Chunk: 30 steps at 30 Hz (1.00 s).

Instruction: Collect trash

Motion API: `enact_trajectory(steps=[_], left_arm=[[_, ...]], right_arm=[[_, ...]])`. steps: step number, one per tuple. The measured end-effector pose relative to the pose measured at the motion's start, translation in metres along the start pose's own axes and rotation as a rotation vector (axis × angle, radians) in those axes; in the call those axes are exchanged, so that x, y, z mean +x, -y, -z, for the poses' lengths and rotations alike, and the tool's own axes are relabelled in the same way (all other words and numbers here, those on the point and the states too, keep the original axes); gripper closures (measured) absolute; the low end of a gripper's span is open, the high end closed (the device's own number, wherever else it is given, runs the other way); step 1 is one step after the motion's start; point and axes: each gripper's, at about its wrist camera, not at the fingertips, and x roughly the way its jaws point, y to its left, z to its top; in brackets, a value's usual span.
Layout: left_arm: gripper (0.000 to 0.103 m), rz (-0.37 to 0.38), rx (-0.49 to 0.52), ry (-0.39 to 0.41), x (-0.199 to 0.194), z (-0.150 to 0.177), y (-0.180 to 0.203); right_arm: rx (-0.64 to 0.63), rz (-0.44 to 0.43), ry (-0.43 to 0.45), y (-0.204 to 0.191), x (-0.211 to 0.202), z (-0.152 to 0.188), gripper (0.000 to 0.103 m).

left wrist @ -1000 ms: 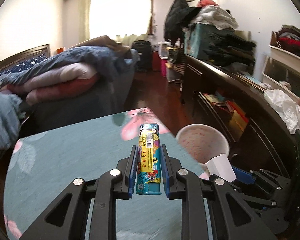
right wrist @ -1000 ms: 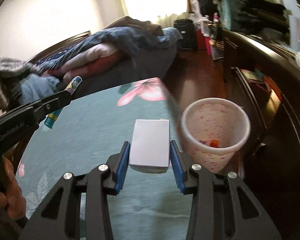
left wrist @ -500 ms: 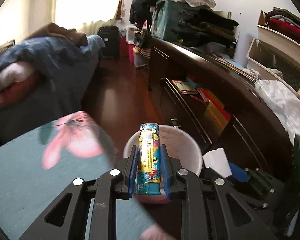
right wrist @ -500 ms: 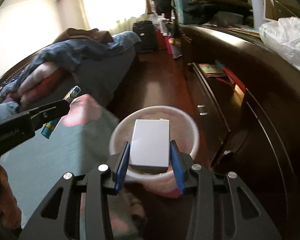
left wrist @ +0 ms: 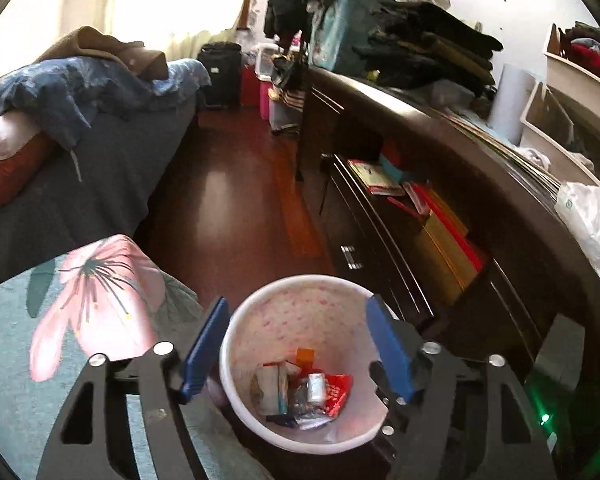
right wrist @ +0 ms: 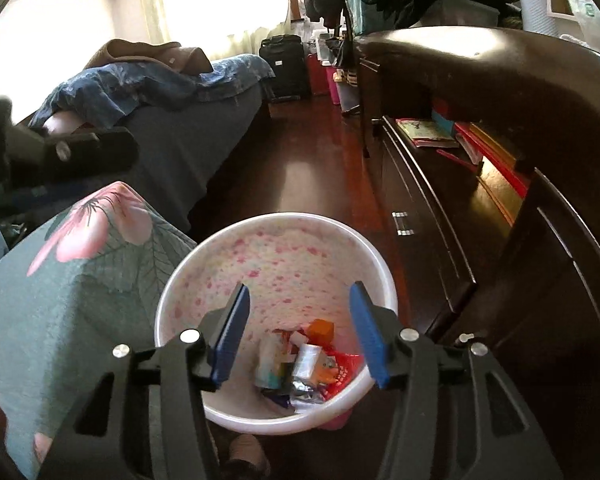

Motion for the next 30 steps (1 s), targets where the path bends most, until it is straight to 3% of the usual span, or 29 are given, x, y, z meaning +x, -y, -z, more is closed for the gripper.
enact_trajectory(steps=[5, 10, 17, 24, 30], left_arm=[[0.02, -0.029, -0.016, 0.036, -0.018, -0.001, -0.005], [0.018, -0.061, -0.009, 0.057, -0.036, 0.001, -0.005], [0.014, -0.082, -0.026, 0.085, -0.074, 0.009, -0.011], [0.004, -0.147, -0.093, 0.137, -0.145, 0.032, -0.039], [0.004, -0.244, -0.198, 0.177, -0.227, 0.071, -0.079]], right_arm=[[0.006, 0.014, 0.018, 0.0, -0.013, 0.002, 0.039], [0.004, 0.028, 0.018, -0.005, -0.025, -0.001, 0.034], [0.008, 0.046, 0.036, -0.017, -0.065, -0.004, 0.017], [-0.04, 0.024, 0.077, -0.059, -0.129, 0.006, 0.004], [-0.1, -0.041, 0.092, -0.113, -0.186, 0.025, 0.004]])
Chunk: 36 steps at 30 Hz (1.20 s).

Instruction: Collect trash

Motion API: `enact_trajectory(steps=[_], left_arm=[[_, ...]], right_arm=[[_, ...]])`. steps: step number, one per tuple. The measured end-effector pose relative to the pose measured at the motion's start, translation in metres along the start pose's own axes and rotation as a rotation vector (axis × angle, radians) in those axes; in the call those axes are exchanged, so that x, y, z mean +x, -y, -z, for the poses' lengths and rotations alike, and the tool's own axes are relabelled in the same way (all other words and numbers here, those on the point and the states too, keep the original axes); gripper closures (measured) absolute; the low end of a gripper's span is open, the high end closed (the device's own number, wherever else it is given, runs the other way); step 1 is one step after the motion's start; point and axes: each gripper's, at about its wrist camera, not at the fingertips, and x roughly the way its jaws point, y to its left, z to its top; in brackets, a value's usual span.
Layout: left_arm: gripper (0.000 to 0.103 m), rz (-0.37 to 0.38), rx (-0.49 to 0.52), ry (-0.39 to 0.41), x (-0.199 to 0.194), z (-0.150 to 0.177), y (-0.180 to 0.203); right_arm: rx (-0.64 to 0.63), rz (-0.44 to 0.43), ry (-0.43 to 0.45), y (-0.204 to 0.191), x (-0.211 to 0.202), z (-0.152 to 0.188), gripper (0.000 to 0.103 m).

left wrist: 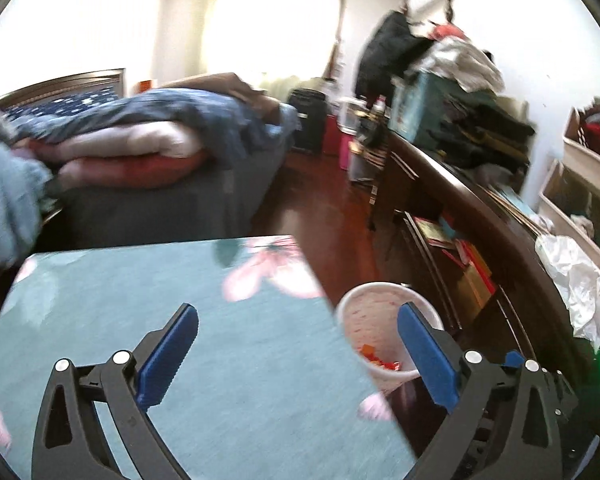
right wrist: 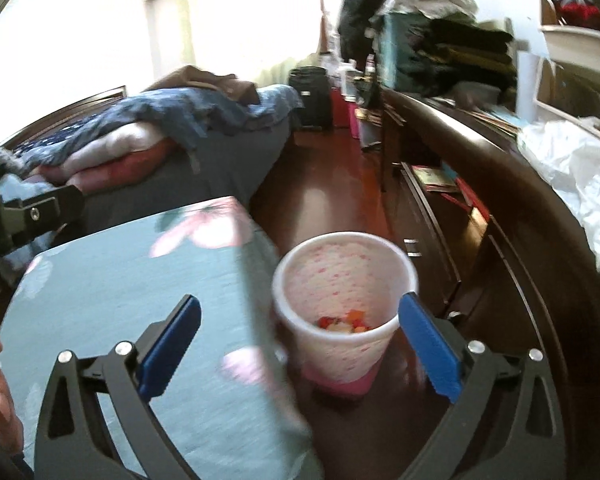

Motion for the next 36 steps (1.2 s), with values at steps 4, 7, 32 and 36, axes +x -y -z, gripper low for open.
enact_trajectory(steps=[4, 7, 32, 36], left_arm=[[0.004, -0.068, -0.083, 0.03, -0.05, 0.015, -0.041], [0.004, -0.14, -0.128, 0.072, -0.094, 0.029, -0.068], [0.004, -0.332, -0.119, 0.364, -0.316, 0.064, -0.109], [0.004, -0.324, -0.127, 0.367, -0.319, 0.063, -0.113]], right_arm=[[-0.045, -0.053, 0.018, -0.042, -0.039, 0.011, 0.004], [-0.083, -0.092, 0.04, -0.073, -0.072, 0.02, 0.004], [-0.229, -0.215, 0.32, -0.16, -0.267, 0.022, 0.004], [-0.226, -0.212, 0.324, -0.159, -0.271, 0.024, 0.004]])
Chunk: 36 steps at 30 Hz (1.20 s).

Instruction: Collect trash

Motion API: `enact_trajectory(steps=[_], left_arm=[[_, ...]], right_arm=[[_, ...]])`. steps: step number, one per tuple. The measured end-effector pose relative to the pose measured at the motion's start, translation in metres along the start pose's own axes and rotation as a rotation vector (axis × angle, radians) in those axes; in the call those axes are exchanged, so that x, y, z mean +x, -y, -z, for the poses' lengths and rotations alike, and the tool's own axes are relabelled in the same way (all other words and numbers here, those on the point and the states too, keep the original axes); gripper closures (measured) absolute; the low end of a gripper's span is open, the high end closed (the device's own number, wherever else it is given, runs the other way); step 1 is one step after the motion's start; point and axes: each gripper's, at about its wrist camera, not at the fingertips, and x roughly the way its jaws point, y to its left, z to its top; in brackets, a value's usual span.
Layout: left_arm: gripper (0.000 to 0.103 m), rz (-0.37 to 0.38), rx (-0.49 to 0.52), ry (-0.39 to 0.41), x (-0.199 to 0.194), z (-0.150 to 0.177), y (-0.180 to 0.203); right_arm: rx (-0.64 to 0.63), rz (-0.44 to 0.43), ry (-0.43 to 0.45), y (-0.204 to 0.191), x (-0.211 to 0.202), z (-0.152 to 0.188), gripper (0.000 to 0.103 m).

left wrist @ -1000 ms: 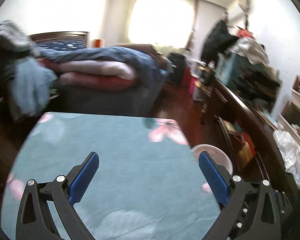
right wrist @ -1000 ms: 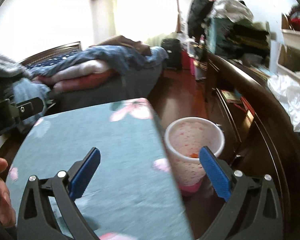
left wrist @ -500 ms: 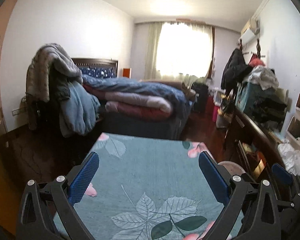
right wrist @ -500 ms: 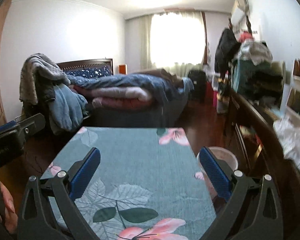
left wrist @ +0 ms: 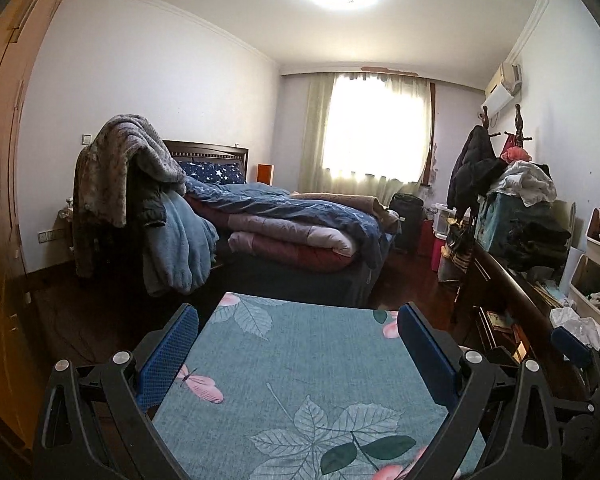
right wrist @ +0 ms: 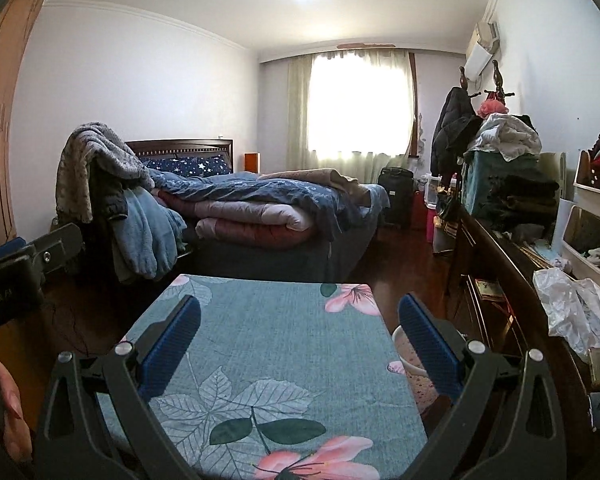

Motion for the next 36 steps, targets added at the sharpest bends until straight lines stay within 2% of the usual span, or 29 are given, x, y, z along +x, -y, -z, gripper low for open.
enact_trajectory(steps=[25, 36], left_arm=[[0.004, -0.014, -0.014, -0.014, 0.006, 0.004, -0.006], [0.004, -0.002, -0.002, -0.039, 0.023, 0.01, -0.008]], right_arm=[[0.0, 0.008, -0.023, -0.001, 0.007, 0.006, 0.004], [0.01, 0.011, -0.051, 0.007, 0.02, 0.013, 0.004]])
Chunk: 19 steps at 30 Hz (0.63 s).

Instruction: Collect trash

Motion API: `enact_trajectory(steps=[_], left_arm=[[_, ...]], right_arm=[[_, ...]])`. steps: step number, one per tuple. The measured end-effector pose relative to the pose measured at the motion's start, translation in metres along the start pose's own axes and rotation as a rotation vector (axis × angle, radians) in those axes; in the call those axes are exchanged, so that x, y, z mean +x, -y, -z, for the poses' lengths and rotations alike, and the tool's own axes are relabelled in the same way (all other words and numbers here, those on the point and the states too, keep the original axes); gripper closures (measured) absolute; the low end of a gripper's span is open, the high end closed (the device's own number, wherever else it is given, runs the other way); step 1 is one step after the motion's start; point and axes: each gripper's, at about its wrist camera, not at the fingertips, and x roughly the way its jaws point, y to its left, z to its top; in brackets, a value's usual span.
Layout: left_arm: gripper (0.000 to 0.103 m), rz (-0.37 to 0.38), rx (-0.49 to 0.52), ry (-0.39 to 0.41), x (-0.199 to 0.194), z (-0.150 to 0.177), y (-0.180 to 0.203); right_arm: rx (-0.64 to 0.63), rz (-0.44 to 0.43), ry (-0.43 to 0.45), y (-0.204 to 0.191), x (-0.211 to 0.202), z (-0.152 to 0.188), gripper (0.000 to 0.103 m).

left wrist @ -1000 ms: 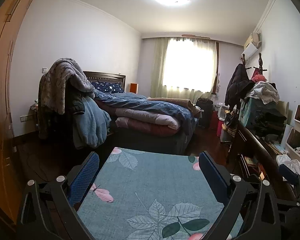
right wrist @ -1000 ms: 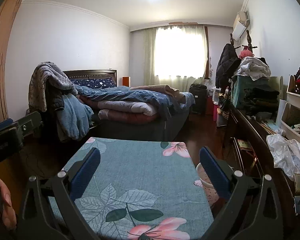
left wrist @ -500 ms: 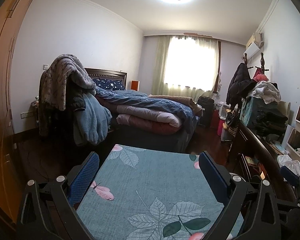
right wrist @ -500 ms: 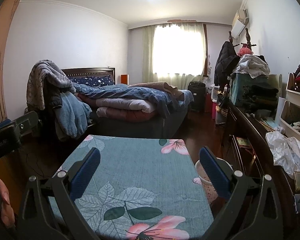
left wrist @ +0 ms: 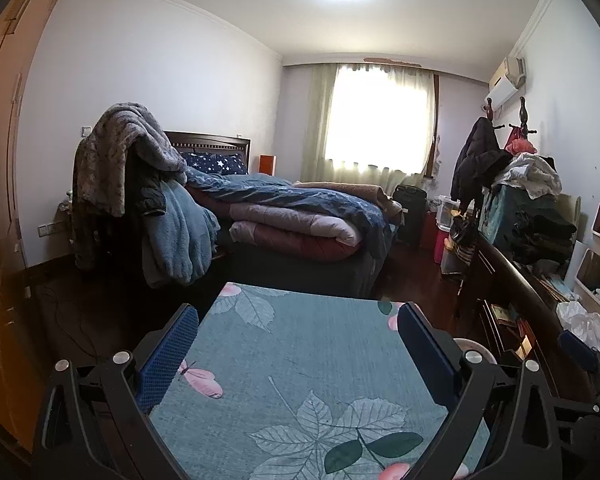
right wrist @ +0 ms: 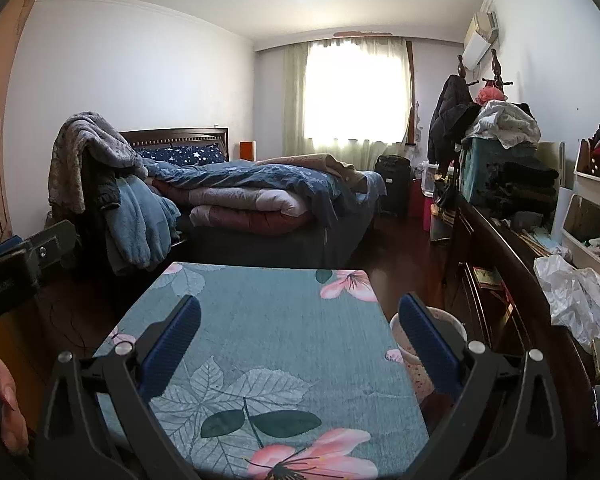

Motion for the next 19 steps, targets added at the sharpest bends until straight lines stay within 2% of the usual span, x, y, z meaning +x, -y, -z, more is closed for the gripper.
enact_trajectory(steps=[6, 14, 19], left_arm=[[0.004, 0.031, -0.007, -0.023, 0.011, 0.004, 0.001], [0.004, 0.005, 0.007, -0.067, 0.039, 0.013, 0.005], [0.004, 0.016, -0.002, -0.086, 0.051, 0.017, 0.006]], right_arm=[[0.004, 0.0, -0.017, 0.003, 0.011, 0.003, 0.004], [0.014, 0.007, -0.072, 0.01, 0.039, 0.014, 0.004], [0.026, 0.006, -0.094, 0.014, 0.055, 0.016, 0.004]])
